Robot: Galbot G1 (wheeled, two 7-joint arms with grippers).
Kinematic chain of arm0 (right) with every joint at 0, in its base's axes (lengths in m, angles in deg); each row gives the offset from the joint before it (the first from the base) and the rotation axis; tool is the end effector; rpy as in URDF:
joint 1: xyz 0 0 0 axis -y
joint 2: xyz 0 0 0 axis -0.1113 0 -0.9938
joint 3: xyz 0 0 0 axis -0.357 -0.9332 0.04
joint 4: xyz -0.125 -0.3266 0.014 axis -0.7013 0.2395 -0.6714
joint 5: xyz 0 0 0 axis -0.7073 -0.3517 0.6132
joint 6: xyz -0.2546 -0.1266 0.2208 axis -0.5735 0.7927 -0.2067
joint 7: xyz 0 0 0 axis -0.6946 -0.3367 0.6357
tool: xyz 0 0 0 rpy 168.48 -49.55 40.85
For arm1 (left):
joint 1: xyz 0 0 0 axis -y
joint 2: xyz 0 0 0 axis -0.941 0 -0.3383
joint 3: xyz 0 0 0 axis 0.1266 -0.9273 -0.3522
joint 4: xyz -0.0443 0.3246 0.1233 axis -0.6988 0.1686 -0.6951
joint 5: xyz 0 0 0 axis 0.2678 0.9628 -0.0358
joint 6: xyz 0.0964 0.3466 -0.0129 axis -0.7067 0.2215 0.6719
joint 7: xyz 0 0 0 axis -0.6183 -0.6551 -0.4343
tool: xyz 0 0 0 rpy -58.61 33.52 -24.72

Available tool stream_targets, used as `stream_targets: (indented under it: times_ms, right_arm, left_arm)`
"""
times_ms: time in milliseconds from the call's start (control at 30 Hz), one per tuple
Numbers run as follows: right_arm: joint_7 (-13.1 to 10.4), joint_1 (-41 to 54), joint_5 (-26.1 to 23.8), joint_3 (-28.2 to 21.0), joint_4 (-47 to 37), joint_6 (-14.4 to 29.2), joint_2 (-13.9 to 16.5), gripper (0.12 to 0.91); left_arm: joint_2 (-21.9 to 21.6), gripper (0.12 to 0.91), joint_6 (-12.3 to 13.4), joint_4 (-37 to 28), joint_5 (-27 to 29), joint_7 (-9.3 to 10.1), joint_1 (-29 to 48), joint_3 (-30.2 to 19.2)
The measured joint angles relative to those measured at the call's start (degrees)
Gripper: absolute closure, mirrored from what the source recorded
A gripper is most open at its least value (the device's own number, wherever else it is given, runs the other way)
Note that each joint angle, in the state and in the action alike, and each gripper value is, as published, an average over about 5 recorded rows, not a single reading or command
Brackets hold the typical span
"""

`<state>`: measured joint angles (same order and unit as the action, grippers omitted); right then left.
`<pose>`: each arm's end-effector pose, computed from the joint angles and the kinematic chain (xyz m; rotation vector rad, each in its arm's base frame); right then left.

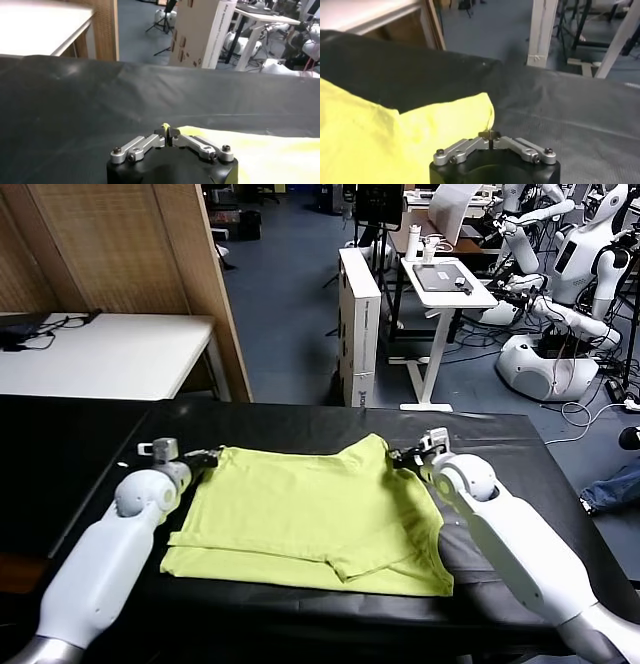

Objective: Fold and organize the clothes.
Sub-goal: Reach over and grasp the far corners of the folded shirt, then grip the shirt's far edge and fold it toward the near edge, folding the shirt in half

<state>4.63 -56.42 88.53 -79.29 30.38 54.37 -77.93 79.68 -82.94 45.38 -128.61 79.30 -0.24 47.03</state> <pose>0.4688 -0.0602 -0.2426 0.4881 -2.5485 0.0381 0.4565 0.1456 -0.2771 -0.2010 -2.5793 0.1187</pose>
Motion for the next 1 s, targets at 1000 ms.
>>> stream_targets:
  times_ms: [1000]
  right_arm:
    - [-0.4, -26.3, 7.9, 16.5, 31.9, -4.9, 21.3, 0.886]
  left_arm:
    - [-12.3, 0.850, -0.7, 29.2, -6.9, 2.66, -25.9, 16.9]
